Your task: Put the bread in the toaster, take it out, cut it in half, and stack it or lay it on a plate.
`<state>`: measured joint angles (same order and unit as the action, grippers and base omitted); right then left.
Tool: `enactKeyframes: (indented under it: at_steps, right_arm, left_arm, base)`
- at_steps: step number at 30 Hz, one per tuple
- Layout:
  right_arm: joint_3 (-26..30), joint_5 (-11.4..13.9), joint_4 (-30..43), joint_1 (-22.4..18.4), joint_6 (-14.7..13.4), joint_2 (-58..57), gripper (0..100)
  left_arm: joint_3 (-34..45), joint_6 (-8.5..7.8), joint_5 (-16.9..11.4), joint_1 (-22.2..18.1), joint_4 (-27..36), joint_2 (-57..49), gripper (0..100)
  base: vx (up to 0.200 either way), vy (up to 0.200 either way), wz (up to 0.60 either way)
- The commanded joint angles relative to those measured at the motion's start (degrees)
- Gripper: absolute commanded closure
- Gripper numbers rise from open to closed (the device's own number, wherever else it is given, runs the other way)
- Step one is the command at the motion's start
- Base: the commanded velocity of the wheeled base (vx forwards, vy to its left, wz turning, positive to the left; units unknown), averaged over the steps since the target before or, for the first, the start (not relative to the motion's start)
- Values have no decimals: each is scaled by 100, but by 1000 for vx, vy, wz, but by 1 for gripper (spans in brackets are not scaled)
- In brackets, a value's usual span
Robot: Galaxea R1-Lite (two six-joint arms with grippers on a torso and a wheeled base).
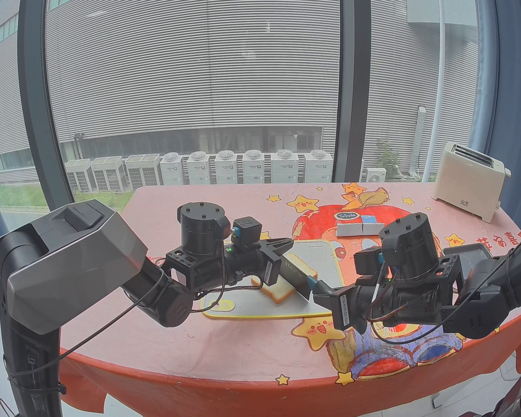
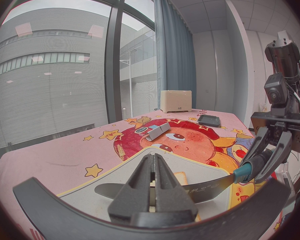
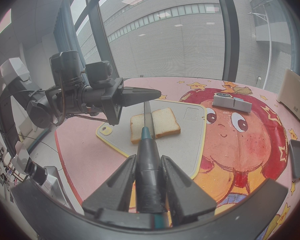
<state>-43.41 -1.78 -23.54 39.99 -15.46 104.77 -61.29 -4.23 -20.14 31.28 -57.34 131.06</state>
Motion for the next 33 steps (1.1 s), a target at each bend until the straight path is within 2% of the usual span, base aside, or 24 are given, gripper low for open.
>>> enactKeyframes:
  at_steps: [1, 16, 23, 33]
  right_arm:
    - [61, -7, 16, 18, 16, 18, 100]
    - [-53, -7, -89, 1, -45, -132, 100]
    - [-1, -15, -19, 1, 8, -79, 100]
    - [34, -42, -54, 18, 34, -79, 100]
  left_arm:
    - [-14, 1, 1, 1, -40, -133, 100]
    - [39, 1, 1, 1, -66, -28, 100]
    - [21, 1, 1, -8, -58, -423, 100]
    - [179, 10, 1, -280, -22, -1083, 100]
  base:
    - [0, 0, 0]
    - [0, 0, 0]
    - [0, 0, 0]
    - [0, 0, 0]
